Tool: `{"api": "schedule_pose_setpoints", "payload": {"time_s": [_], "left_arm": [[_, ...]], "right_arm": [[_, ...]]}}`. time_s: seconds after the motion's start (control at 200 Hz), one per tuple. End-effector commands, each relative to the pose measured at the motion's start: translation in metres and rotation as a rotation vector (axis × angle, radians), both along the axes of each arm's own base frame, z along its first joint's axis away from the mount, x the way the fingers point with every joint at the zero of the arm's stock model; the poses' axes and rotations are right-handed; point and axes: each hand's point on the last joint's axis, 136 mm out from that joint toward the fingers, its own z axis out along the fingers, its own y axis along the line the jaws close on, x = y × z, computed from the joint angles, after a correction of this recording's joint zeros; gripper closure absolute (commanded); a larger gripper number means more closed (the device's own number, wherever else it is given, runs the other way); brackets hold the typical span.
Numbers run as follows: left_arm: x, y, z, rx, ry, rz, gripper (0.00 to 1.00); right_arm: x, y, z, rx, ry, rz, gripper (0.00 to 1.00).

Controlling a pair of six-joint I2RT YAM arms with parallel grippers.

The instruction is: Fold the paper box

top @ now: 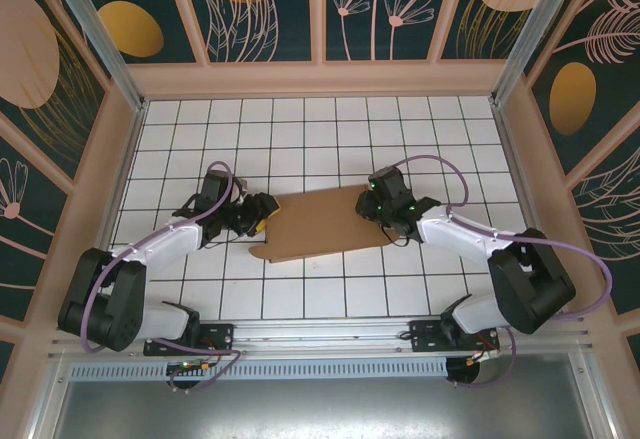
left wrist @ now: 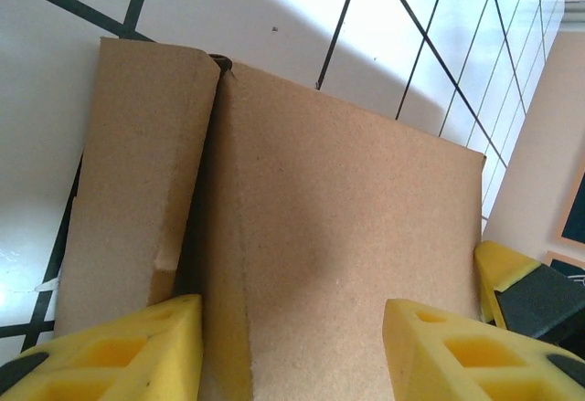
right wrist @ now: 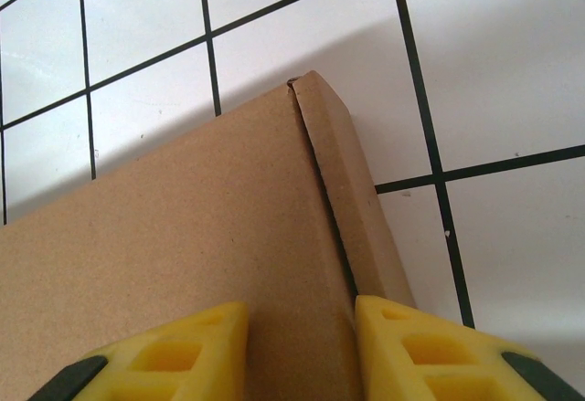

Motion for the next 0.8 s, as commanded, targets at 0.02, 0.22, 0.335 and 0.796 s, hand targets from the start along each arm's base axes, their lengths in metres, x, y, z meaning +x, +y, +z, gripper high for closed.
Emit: {"api": "schedule_pose_setpoints", "payload": {"time_s": [0.02, 0.22, 0.335, 0.796], "left_arm": [[-0.002, -0.032, 0.048, -0.18, -0.065, -0.112, 0.47], [0.0, -0.03, 0.046, -0.148, -0.076, -0.118, 0.47], [-0.002, -0.017, 0.022, -0.014, -0.051, -0.117, 0.48], [-0.004, 0.015, -0.005, 0.238, -0.069, -0.125, 0.51]], "right_arm": [[-0.013, 0.012, -0.014, 0.0, 0.076, 0.061, 0.65], [-0.012, 0.014, -0.013, -0.001, 0.074, 0.065, 0.65], [-0.009, 0.008, -0.013, -0.029, 0.063, 0.052, 0.65], [-0.019, -0.01, -0.041, -0.244, 0.047, 0.056, 0.67]]}}
